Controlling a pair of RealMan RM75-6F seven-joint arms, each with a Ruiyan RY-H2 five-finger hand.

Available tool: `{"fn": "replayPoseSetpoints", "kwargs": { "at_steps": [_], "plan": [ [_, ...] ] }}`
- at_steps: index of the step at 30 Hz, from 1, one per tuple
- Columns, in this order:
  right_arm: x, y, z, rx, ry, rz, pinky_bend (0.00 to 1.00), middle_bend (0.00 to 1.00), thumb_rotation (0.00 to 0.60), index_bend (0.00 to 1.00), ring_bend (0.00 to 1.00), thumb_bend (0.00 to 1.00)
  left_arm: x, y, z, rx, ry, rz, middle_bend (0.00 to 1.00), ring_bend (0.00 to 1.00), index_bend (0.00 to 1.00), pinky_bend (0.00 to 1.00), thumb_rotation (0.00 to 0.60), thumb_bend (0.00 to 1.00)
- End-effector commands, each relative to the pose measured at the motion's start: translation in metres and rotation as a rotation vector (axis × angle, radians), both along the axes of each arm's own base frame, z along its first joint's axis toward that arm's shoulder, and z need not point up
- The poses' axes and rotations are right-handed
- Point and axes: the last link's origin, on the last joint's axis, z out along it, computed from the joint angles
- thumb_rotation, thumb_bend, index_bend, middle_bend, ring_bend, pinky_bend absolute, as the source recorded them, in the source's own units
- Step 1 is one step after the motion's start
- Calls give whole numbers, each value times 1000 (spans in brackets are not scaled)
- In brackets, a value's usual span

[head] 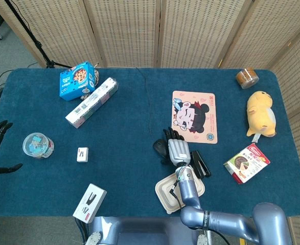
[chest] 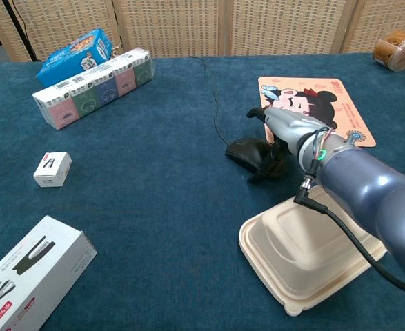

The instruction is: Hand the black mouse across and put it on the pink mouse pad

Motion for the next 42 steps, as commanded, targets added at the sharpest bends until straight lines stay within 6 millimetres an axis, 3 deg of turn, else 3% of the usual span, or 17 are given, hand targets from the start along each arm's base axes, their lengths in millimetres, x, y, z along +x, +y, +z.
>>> {"fn": "replayPoseSetpoints", "kwargs": {
  "at_steps": [1, 11, 21, 35, 42],
  "plan": [
    [2, -3, -1, -21, -17, -8, 183, 67, 600, 42, 43, 0, 0, 0, 0, 0, -2, 3, 0, 0, 0, 0, 600, 60],
    [-2, -11, -8, -142, -79, -28, 408, 313, 600, 313, 305, 0, -2, 5, 1, -3, 1, 27, 0, 0, 0, 0, 600, 60],
    [-5, -14, -5, -207, -132, -22, 577, 450, 600, 461, 451, 0, -3, 4, 0, -8, 1, 30, 0, 0, 0, 0, 600, 61],
    [-5, -49, 40, -420, -187, -275, 600, 501, 600, 518, 504, 41, -3, 3, 4, -37, -34, 15, 0, 0, 0, 0, 600, 61],
    [-26, -51, 47, -509, -147, -478, 586, 514, 600, 532, 506, 53, -4, 1, 7, -56, -59, 2, 0, 0, 0, 0, 600, 61]
  ]
}}
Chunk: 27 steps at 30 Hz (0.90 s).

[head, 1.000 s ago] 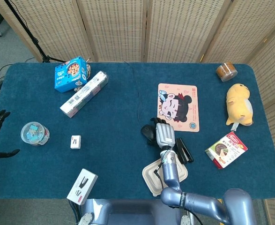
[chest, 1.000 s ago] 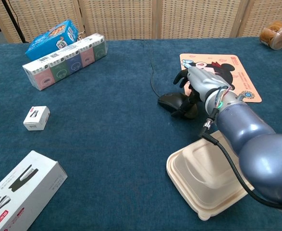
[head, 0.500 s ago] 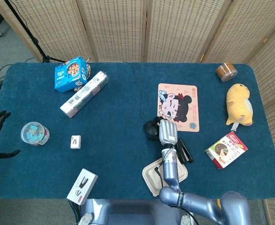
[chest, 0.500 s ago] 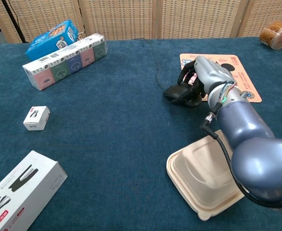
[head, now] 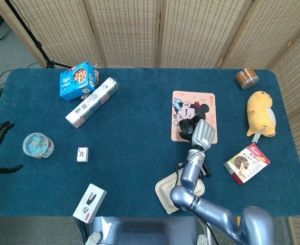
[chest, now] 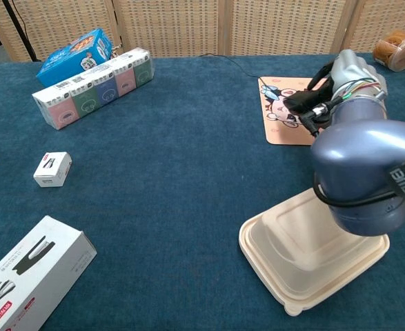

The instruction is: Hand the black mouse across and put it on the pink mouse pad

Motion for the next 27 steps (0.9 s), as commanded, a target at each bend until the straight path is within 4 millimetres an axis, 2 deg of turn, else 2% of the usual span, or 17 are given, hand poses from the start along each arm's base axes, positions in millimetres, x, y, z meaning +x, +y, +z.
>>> {"fn": "replayPoseSetpoints", "kwargs": {
  "at_steps": [1, 7, 10, 14, 20, 27],
  "plan": [
    [-7, 0, -2, -24, -4, -101, 584, 514, 600, 533, 506, 54, -1, -2, 3, -4, -10, -6, 0, 0, 0, 0, 600, 61],
    [-9, -1, -9, -77, -1, -133, 577, 519, 600, 539, 507, 57, -5, -5, 9, -2, -31, -10, 0, 0, 0, 0, 600, 60],
    [-14, -1, -10, -119, 34, -129, 574, 520, 600, 539, 507, 59, -8, -6, 12, 3, -42, -7, 0, 0, 0, 0, 600, 60],
    [-25, 1, -12, -178, -8, -172, 561, 521, 600, 541, 506, 59, -11, -5, 15, 1, -53, -1, 0, 0, 0, 0, 600, 60],
    [-38, 0, -8, -225, -26, -227, 471, 521, 600, 561, 488, 62, -10, -3, 14, 2, -50, 0, 0, 0, 0, 0, 600, 61],
    [-37, -1, -10, -244, -55, -232, 391, 521, 600, 552, 465, 64, -9, -3, 13, -5, -50, -1, 0, 0, 0, 0, 600, 61]
  ]
}}
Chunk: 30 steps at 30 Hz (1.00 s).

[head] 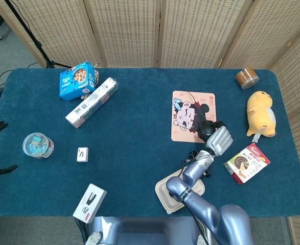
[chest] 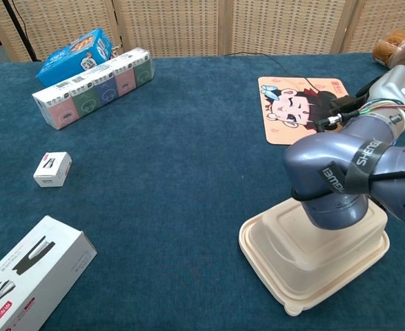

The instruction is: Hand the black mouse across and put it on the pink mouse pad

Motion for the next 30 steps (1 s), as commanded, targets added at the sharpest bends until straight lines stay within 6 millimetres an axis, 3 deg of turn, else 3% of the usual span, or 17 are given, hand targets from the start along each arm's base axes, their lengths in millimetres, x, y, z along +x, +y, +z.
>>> {"fn": "replayPoseSetpoints", "kwargs": {
  "at_steps": [1, 11, 30],
  "plan": [
    [2, -1, -3, 3, -20, -1, 389, 521, 600, 552, 464, 63, 0, 0, 0, -3, 0, 0, 0, 0, 0, 0, 600, 60],
    [2, 0, -18, 60, -52, 26, 367, 521, 600, 551, 456, 67, -1, 0, 1, -6, -4, 3, 0, 0, 0, 0, 600, 61],
    [-20, 0, -15, 29, -85, -12, 303, 511, 600, 536, 426, 86, 1, 2, -3, -14, 10, 6, 0, 0, 0, 0, 600, 61]
  ]
}}
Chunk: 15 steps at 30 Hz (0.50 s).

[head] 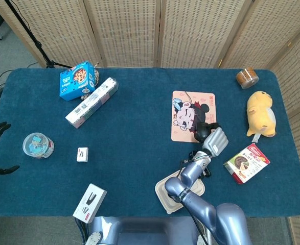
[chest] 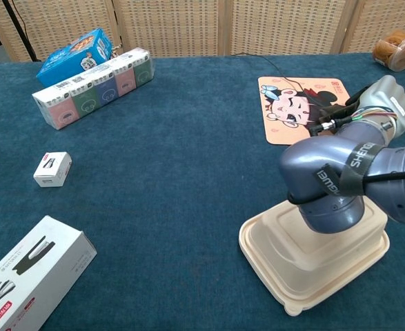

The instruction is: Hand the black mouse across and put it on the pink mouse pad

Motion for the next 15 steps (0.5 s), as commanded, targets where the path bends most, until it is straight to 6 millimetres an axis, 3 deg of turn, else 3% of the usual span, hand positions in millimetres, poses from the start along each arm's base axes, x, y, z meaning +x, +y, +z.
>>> {"fn": "replayPoseSetpoints", "kwargs": {
  "at_steps": [1, 4, 6, 8, 15],
  "plan": [
    [0, -1, -2, 8, -5, 11, 286, 495, 600, 514, 405, 86, 0, 0, 0, 1, 0, 2, 0, 0, 0, 0, 600, 60],
    [2, -2, -12, 81, -26, 28, 126, 268, 600, 257, 183, 81, 0, 1, 0, 1, 0, 5, 0, 0, 0, 0, 600, 61],
    [3, -3, -14, 96, -31, 43, 17, 47, 600, 47, 21, 70, 0, 1, 0, 2, 0, 4, 0, 0, 0, 0, 600, 60],
    [5, -3, -14, 92, -23, 62, 0, 0, 600, 0, 0, 67, 0, 1, 0, 2, 0, 4, 0, 0, 0, 0, 600, 60],
    [13, -5, -9, 64, -5, 102, 0, 0, 600, 0, 0, 65, -1, 2, 1, 4, -5, 6, 0, 0, 0, 0, 600, 61]
  ]
}}
